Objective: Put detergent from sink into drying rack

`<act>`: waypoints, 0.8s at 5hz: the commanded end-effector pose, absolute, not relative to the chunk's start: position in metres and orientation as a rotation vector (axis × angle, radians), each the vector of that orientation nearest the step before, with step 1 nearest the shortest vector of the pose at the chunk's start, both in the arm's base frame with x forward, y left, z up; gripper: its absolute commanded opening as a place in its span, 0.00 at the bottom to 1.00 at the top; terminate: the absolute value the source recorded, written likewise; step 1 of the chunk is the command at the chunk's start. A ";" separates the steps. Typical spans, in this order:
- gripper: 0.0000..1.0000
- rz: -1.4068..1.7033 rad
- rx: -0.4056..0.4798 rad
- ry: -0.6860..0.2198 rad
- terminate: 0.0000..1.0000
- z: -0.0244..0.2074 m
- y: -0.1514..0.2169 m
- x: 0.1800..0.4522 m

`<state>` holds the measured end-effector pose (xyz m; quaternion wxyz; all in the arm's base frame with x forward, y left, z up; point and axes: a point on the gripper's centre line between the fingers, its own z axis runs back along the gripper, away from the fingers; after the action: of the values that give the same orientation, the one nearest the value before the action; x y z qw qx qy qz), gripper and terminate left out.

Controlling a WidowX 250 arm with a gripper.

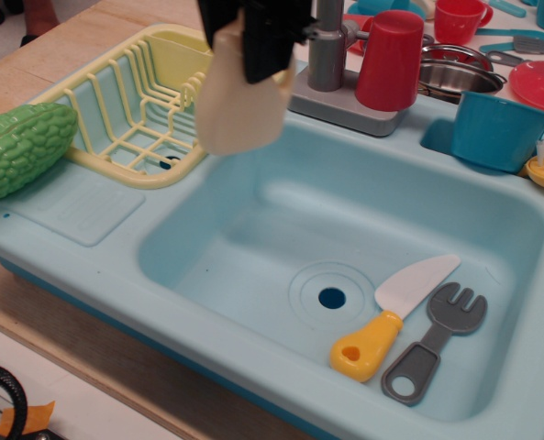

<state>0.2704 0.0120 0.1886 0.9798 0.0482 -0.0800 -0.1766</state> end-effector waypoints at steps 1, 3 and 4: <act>0.00 -0.316 0.145 -0.244 0.00 0.202 0.044 0.272; 1.00 -0.326 0.155 -0.275 0.00 0.193 0.062 0.277; 1.00 -0.326 0.155 -0.275 0.00 0.193 0.062 0.277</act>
<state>0.2769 0.0600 0.1849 0.9763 0.0696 -0.1243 -0.1631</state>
